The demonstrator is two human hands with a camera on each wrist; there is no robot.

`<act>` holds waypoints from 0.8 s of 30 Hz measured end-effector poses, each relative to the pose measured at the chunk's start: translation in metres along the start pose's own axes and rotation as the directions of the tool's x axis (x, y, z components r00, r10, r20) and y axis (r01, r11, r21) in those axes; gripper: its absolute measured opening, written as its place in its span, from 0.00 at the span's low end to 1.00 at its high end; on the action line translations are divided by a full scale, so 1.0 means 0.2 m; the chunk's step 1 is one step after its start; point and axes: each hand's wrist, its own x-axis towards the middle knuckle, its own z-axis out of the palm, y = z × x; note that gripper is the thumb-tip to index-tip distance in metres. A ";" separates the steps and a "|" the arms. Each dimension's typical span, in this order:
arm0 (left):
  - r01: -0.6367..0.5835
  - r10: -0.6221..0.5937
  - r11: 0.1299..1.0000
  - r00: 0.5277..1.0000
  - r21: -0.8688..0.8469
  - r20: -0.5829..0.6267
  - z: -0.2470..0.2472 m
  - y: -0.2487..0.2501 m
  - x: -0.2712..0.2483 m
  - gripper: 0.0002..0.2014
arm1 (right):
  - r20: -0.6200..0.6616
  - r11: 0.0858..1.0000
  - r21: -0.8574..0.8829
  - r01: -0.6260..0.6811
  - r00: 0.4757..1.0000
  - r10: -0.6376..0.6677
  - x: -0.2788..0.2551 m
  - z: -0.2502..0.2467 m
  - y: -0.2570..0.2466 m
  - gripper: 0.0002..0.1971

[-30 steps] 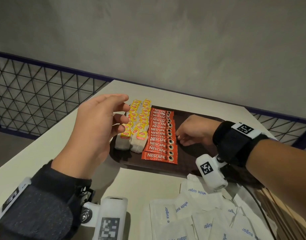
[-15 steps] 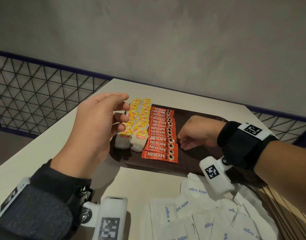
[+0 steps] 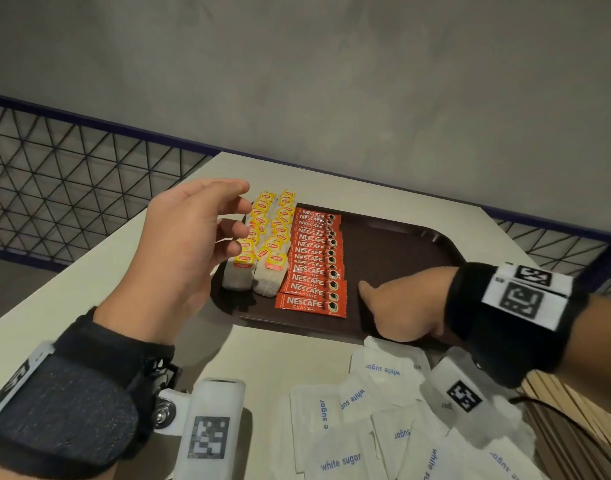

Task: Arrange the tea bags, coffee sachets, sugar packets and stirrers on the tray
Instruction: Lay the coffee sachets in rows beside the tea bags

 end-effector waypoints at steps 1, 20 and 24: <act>0.002 -0.002 1.000 1.000 0.004 -0.002 0.00 0.00 0.00 0.04 | -0.017 1.000 -0.022 0.019 1.000 -0.020 0.01 0.02 -0.02 0.38; -0.466 -0.209 0.227 0.834 0.855 0.510 0.23 -0.04 0.04 0.31 | -0.291 -0.360 0.870 0.336 0.941 0.174 0.14 -0.16 0.03 0.48; -0.326 -0.045 0.155 0.941 0.932 0.337 0.13 -0.20 0.12 0.52 | -0.285 -0.390 0.864 0.318 0.948 0.142 0.06 -0.13 -0.06 0.41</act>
